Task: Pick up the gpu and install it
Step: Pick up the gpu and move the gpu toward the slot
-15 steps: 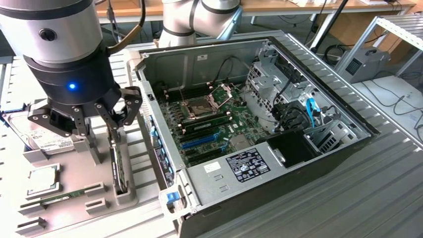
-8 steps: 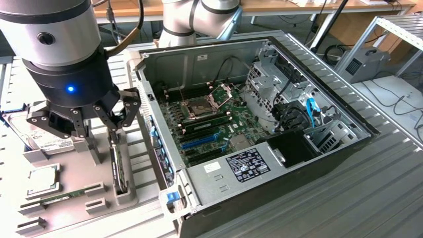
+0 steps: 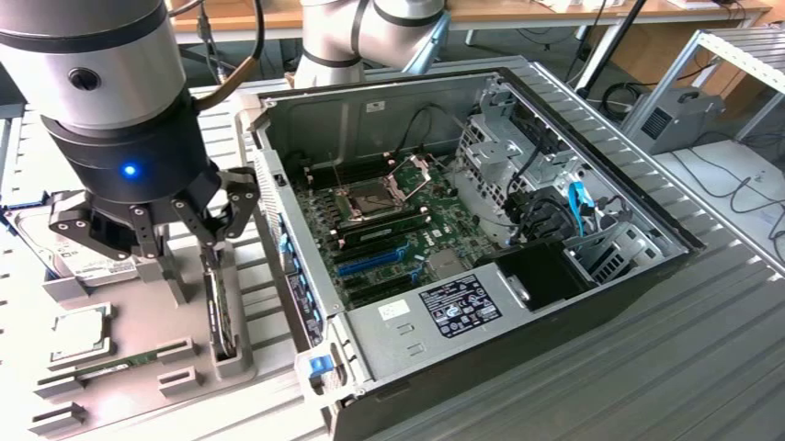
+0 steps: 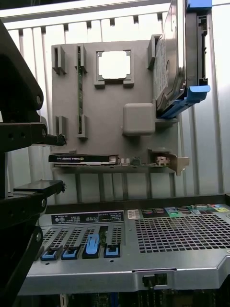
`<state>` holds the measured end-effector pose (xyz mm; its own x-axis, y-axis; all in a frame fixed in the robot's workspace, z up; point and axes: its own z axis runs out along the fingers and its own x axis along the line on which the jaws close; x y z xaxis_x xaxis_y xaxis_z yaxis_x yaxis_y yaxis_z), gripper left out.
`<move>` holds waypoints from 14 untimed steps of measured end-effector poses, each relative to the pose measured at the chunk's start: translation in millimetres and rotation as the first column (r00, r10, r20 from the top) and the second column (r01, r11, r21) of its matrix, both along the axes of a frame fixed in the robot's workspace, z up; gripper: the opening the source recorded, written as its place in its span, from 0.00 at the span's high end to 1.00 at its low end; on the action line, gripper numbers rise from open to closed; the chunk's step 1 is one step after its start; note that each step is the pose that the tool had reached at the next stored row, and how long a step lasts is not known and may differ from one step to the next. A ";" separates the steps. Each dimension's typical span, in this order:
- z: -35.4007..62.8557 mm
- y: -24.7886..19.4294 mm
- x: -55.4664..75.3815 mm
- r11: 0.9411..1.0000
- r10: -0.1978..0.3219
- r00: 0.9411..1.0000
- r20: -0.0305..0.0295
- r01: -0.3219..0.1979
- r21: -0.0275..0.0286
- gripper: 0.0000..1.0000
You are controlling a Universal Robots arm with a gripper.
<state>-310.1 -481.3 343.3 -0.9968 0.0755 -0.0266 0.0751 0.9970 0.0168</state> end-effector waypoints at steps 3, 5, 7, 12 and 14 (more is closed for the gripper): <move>-1.1 0.0 -0.6 1.000 0.000 1.000 0.000 0.000 0.000 0.58; -1.9 0.0 -1.1 1.000 0.000 1.000 0.000 0.000 0.000 0.58; -2.9 0.0 -1.5 1.000 0.000 1.000 0.000 0.000 0.000 0.58; -5.8 0.0 -3.4 1.000 0.000 1.000 0.000 0.000 0.000 0.58; -6.6 0.0 -3.9 1.000 0.000 1.000 0.000 0.000 0.000 0.58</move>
<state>-314.0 -481.4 336.7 -0.9968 0.0755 -0.0266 0.0751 0.9970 0.0168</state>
